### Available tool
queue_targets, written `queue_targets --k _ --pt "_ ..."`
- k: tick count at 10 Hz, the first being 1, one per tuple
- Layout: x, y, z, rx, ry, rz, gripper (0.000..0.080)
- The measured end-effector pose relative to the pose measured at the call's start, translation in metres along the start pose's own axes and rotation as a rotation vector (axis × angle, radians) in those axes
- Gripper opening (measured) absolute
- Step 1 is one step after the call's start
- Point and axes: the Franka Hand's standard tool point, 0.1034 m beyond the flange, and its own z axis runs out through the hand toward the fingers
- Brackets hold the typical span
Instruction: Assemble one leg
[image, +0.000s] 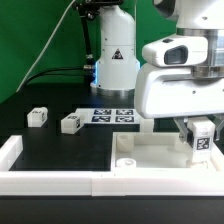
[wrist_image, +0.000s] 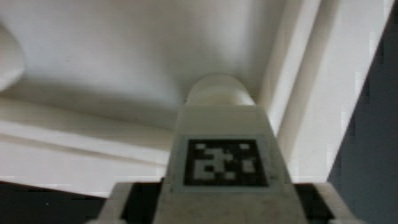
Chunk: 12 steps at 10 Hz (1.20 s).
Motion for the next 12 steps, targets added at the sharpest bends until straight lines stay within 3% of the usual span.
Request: queue_targets --k 1,11,12 --pt "-0.0003 -0.0017 0.0003 0.009 -0.001 0.161 0.0287" --pt "-0.0028 -0.0068 0.0020 0.003 -0.007 1.442 0.0288" --pt "-0.0027 -0.0078 0.0020 0.005 -0.009 1.452 0.0345"
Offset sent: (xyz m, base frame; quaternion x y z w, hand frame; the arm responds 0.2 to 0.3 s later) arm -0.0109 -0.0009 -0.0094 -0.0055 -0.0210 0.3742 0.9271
